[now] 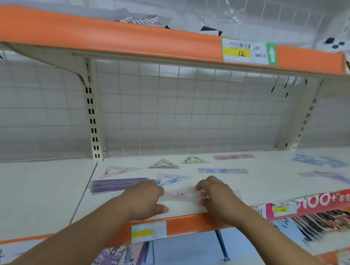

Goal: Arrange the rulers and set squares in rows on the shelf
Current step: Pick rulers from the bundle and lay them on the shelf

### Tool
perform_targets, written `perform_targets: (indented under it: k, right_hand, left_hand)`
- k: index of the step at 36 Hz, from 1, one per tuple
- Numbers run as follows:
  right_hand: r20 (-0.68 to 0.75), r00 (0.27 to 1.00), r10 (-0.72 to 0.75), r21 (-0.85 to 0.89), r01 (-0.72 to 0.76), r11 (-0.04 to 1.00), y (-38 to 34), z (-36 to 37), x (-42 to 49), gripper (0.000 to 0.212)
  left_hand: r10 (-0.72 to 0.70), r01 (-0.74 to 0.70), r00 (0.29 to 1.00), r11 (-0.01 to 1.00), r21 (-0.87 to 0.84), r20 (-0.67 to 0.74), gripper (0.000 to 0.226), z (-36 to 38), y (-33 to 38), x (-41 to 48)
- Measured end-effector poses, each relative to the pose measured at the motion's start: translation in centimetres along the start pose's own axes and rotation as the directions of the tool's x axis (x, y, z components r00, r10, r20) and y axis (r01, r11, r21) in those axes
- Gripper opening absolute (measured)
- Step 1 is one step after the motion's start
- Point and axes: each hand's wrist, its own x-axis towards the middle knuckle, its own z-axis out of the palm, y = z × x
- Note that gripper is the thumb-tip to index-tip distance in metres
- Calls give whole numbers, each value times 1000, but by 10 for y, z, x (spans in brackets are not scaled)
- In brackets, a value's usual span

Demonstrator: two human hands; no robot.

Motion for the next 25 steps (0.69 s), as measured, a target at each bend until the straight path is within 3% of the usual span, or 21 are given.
perform_targets:
  k: [10, 25]
  right_hand:
    - [3, 1000, -4, 32, 4, 999, 86, -16, 16, 38]
    - [97, 978, -182, 49, 178, 983, 246, -51, 75, 27]
  left_hand:
    - [-8, 8, 1000, 1000, 27, 6, 48, -7, 63, 62]
    - [-192, 191, 981, 981, -40, -5, 53, -14, 176, 167]
